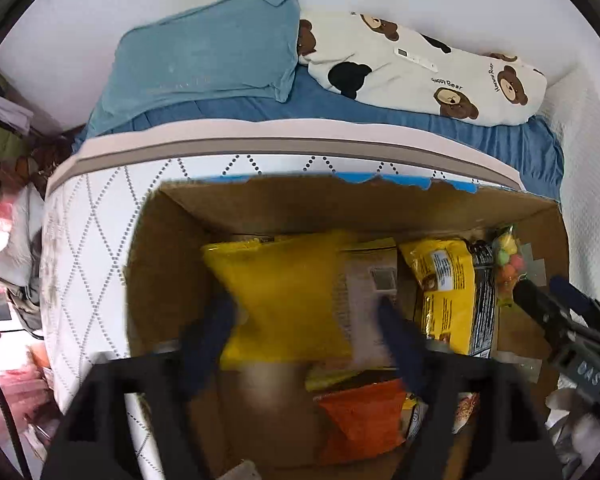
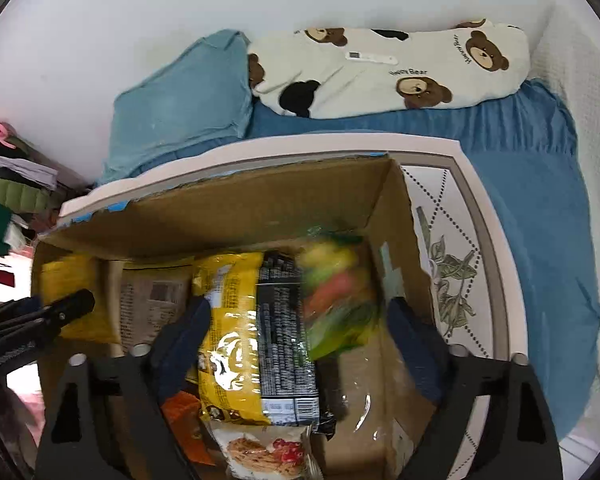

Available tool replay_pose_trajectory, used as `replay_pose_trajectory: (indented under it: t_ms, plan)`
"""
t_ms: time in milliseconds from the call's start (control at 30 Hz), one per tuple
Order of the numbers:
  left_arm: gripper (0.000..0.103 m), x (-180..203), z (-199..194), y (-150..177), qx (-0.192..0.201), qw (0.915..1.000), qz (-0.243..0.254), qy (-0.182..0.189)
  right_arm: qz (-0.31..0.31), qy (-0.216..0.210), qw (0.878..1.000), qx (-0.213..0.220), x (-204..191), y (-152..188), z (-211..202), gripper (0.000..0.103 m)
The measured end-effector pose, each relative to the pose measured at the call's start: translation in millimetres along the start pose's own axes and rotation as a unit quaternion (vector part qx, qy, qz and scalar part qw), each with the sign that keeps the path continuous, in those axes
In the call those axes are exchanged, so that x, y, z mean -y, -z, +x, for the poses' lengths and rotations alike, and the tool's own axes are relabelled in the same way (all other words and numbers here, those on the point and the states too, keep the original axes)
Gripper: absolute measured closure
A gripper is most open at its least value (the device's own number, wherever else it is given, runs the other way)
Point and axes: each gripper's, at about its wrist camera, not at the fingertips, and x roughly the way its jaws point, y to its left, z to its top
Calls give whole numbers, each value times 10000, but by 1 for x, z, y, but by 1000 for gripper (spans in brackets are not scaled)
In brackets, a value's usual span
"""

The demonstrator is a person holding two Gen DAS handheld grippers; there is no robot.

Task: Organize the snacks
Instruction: 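Drop both packets into the cardboard box and open both tools, then move both tools back over the remaining snacks on the bed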

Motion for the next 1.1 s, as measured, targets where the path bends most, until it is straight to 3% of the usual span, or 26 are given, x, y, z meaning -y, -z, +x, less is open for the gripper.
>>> replay_pose_trajectory:
  t_ms: [533,800,1100]
  plan:
    - [8,9,1,35,50,10000,-21,-40,-212,230,9995,-22,-3,36,-9,7]
    - [8,15,-24,67,396,9992,48,-52,-337,274,9987,282,-10,68,-42,7]
    - [9,20,-68,119,1261,9920,49,-73,-565,352,9938,885,-13,124,-91,7]
